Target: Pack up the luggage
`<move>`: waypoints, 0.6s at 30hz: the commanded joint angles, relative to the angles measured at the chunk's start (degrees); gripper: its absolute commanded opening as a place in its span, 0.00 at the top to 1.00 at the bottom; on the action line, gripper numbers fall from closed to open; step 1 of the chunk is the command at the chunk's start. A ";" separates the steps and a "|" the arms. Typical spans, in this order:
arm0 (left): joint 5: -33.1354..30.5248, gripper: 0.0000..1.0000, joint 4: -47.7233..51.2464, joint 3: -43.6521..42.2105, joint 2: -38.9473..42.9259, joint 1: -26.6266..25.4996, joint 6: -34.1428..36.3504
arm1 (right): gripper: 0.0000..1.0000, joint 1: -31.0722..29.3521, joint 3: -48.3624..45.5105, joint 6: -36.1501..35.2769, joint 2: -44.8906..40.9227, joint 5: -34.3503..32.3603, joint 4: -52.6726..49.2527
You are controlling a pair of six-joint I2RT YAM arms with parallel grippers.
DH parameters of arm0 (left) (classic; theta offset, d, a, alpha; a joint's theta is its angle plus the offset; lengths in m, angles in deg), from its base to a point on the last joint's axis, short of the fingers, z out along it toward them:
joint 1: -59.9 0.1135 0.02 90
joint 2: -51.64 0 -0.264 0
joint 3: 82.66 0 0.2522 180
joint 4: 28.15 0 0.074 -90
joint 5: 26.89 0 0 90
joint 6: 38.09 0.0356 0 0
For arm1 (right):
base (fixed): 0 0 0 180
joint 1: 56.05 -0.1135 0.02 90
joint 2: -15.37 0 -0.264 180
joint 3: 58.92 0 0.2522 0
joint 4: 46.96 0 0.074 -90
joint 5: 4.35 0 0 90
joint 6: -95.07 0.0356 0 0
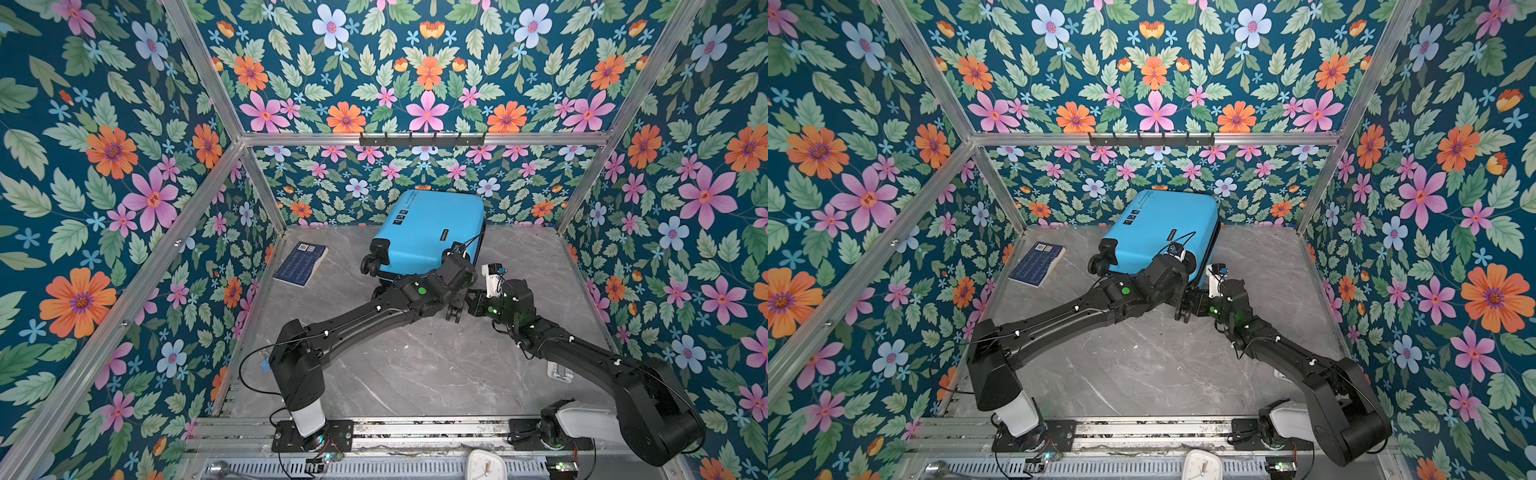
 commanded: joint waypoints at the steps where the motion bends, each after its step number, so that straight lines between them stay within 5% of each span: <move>1: 0.77 1.00 -1.53 -0.14 2.43 -0.60 0.53 | 1.00 0.64 0.62 1.19 0.00 -17.05 0.10; 18: -0.01 1.00 -2.02 -5.93 6.09 -1.05 -0.17 | 1.00 2.73 1.89 2.35 0.99 -22.55 -2.53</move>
